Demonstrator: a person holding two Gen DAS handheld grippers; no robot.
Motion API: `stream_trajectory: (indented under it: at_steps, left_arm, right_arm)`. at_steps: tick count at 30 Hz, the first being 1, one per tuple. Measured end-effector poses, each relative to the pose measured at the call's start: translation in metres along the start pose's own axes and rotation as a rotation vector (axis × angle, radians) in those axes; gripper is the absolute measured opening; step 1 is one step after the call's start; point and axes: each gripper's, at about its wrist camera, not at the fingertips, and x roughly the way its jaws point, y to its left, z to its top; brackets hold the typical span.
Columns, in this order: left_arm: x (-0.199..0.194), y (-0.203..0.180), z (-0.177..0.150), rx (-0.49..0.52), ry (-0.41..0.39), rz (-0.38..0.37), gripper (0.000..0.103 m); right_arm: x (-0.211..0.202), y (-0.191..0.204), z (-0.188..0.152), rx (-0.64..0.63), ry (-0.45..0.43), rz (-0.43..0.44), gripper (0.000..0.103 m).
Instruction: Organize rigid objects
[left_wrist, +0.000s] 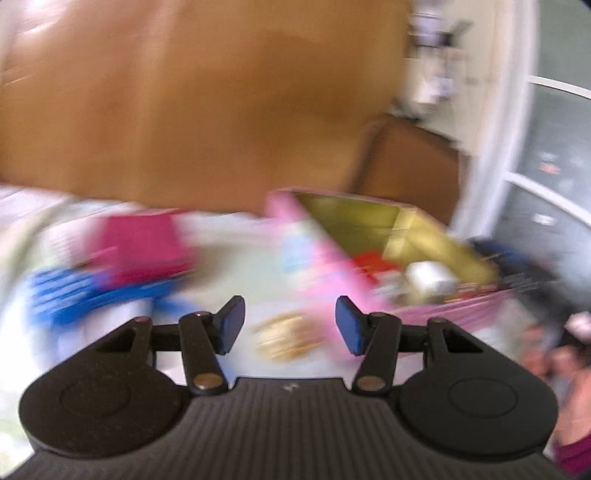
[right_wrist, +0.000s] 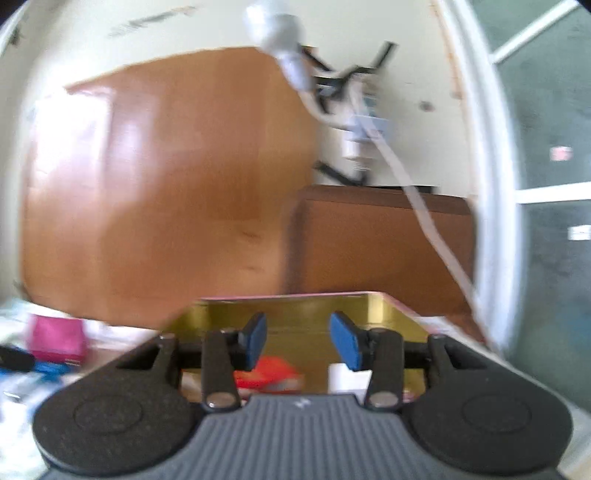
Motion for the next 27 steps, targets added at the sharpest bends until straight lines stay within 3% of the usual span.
stream_trajectory:
  at_steps: [4, 6, 8, 10, 12, 16, 18, 20, 22, 23, 24, 27]
  left_arm:
    - [-0.008, 0.066, -0.003, -0.088, -0.014, 0.158, 0.056]
    - [-0.012, 0.086, -0.002, -0.107, -0.077, 0.225, 0.056]
    - [-0.011, 0.099, -0.005, -0.133, -0.116, 0.266, 0.056]
    - [-0.004, 0.109, -0.01, -0.176, -0.095, 0.265, 0.055]
    - [-0.007, 0.11, -0.009, -0.177, -0.134, 0.244, 0.055]
    - [-0.003, 0.114, -0.006, -0.165, -0.135, 0.216, 0.056]
    - [-0.007, 0.119, -0.007, -0.174, -0.135, 0.2, 0.056]
    - [-0.007, 0.125, -0.008, -0.194, -0.132, 0.188, 0.055]
    - [-0.009, 0.129, -0.009, -0.219, -0.136, 0.174, 0.055]
    - [-0.011, 0.129, -0.009, -0.232, -0.139, 0.169, 0.055]
    - [-0.011, 0.131, -0.01, -0.242, -0.141, 0.165, 0.055]
    - [-0.011, 0.133, -0.01, -0.256, -0.146, 0.151, 0.055]
  right_arm:
    - [-0.002, 0.06, 0.017, -0.012, 0.055, 0.258, 0.045]
    - [0.011, 0.095, 0.023, -0.01, 0.131, 0.414, 0.045]
    - [0.036, 0.135, 0.027, -0.019, 0.222, 0.501, 0.045]
    - [0.07, 0.168, 0.031, -0.007, 0.283, 0.534, 0.045]
    - [0.107, 0.188, 0.035, 0.037, 0.342, 0.531, 0.047]
    - [0.184, 0.208, 0.03, 0.123, 0.465, 0.464, 0.068]
    - [0.208, 0.21, 0.02, 0.184, 0.534, 0.443, 0.071]
    - [0.222, 0.203, 0.007, 0.304, 0.618, 0.519, 0.046]
    - [0.214, 0.196, 0.002, 0.383, 0.625, 0.573, 0.016]
    - [0.209, 0.199, 0.004, 0.37, 0.622, 0.594, 0.013]
    - [0.201, 0.202, 0.006, 0.351, 0.615, 0.603, 0.004]
    - [0.173, 0.213, 0.009, 0.283, 0.611, 0.633, 0.003]
